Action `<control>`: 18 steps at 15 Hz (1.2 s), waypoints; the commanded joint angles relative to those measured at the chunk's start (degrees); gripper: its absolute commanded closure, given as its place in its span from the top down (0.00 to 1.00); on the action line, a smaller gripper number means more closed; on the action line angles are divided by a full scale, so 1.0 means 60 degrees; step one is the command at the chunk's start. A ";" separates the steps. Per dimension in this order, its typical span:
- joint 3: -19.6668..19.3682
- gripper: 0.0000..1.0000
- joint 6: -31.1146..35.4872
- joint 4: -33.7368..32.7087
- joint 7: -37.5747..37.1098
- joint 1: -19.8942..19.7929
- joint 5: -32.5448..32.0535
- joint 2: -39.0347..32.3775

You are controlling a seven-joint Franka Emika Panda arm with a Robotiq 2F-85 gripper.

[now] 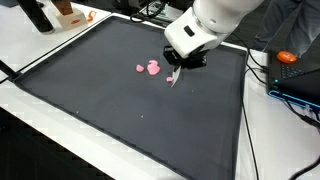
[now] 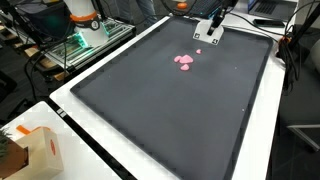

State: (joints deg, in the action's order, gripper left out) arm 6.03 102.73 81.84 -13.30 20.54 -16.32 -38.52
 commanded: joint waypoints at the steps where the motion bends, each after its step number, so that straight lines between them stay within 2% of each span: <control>1: -0.0045 0.01 -0.0429 -0.0435 -0.0084 -0.0100 0.0458 -0.0236; 18: -0.0068 0.01 -0.0959 -0.0972 0.0297 -0.1328 0.2558 -0.0312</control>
State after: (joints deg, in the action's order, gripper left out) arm 5.50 98.78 77.60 -12.77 14.08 -3.82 -39.52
